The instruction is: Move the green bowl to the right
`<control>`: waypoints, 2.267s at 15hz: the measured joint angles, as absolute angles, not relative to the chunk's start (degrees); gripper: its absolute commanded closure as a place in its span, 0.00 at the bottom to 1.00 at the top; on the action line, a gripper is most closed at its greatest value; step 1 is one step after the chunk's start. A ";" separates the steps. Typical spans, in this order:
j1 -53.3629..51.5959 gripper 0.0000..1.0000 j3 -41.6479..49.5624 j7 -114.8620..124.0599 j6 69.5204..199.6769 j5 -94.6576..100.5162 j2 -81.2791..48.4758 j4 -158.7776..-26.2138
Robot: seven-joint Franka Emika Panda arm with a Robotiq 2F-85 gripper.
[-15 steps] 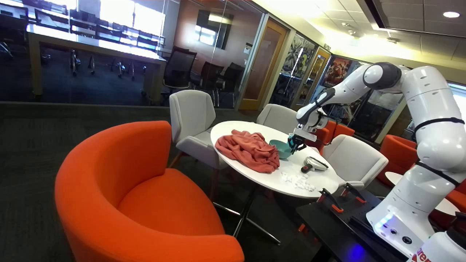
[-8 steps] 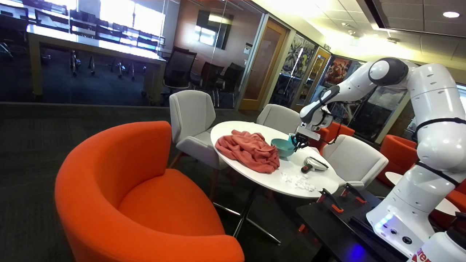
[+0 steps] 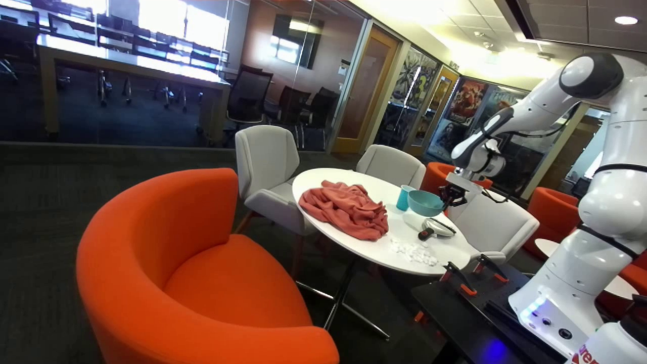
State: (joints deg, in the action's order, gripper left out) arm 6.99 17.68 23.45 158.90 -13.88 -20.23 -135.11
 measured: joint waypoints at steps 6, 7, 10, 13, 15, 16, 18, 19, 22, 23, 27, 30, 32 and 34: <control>9.05 0.95 29.88 28.62 166.86 -12.00 -13.29 -142.89; 9.05 0.95 31.07 29.55 167.77 -11.80 -13.33 -142.87; 8.94 0.99 31.56 30.77 168.14 -11.72 -13.45 -142.83; 9.55 0.99 30.49 30.86 167.86 -13.92 -13.97 -142.18; 12.01 0.99 27.70 31.01 164.85 -18.21 -15.07 -138.93; 13.67 0.99 26.23 31.01 162.38 -20.38 -16.00 -136.28; 16.70 0.99 24.19 31.02 157.38 -23.43 -18.85 -130.19; 17.89 0.99 23.64 31.27 155.11 -24.23 -20.85 -126.97; 20.78 0.99 21.84 33.30 151.47 -26.05 -27.91 -118.29; 21.80 0.99 20.78 33.46 151.45 -27.20 -30.35 -115.84; 24.45 0.99 17.02 35.70 151.51 -31.44 -39.15 -107.43; 24.77 0.99 15.94 38.94 151.52 -32.64 -44.11 -102.56; 24.74 0.99 15.84 41.20 151.51 -32.64 -46.57 -100.00; 24.76 0.99 15.89 42.91 151.50 -32.61 -48.50 -98.01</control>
